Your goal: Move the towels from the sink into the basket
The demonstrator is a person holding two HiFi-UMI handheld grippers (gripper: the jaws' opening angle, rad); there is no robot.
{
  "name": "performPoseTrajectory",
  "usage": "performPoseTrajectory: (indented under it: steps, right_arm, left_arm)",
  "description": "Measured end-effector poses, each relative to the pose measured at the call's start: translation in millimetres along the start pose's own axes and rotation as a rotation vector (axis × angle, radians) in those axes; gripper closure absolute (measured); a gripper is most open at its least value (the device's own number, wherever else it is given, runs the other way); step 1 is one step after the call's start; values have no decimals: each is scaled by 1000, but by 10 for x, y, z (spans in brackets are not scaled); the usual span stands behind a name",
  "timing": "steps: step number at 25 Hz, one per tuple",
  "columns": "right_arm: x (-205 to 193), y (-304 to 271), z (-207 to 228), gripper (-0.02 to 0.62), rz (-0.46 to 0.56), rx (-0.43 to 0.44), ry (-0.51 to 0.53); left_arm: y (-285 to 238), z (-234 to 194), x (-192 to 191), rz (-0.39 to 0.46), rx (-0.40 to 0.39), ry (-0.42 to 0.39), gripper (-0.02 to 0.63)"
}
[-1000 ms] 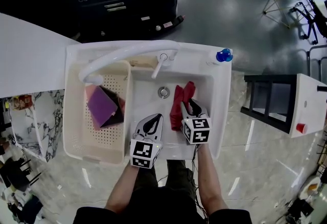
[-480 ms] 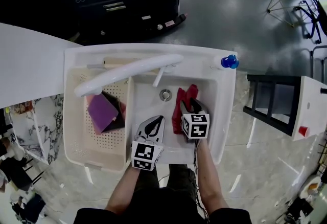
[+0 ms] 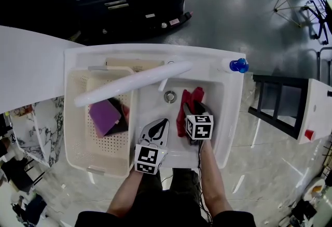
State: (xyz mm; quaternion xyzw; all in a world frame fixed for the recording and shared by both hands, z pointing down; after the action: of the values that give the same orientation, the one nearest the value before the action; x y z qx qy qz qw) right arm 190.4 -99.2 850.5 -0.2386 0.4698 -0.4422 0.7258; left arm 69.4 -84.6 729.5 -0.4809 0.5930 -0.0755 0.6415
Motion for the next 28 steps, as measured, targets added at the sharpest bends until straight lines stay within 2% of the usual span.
performPoseTrajectory:
  steps: [8, 9, 11, 16, 28]
  right_arm:
    - [-41, -63, 32, 426, -23, -35, 22]
    - [-41, -62, 43, 435, -25, -45, 24]
    - [-45, -55, 69, 493, -30, -59, 25]
    - [-46, -20, 79, 539, -33, -56, 20]
    - [190, 329, -100, 552, 85, -36, 45]
  left_arm:
    - [-10, -10, -17, 2, -3, 6, 603]
    - [-10, -11, -21, 1, -3, 6, 603]
    - [-11, -11, -30, -1, -3, 4, 603]
    - [0, -18, -49, -1, -2, -2, 603]
    - [138, 40, 108, 53, 3, -10, 603]
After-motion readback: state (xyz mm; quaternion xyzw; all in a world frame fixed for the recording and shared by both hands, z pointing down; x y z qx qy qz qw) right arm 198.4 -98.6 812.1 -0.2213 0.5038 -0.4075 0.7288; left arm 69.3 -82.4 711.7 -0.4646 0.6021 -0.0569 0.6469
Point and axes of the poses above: the fingertips, and each gripper's own axes: y backward along the fingers, z to its right, x out of its top, the point moved 2 cm from there along y, backward along the fingers, and after that the axes turned 12 degrees about x, right-handed, at the moved point
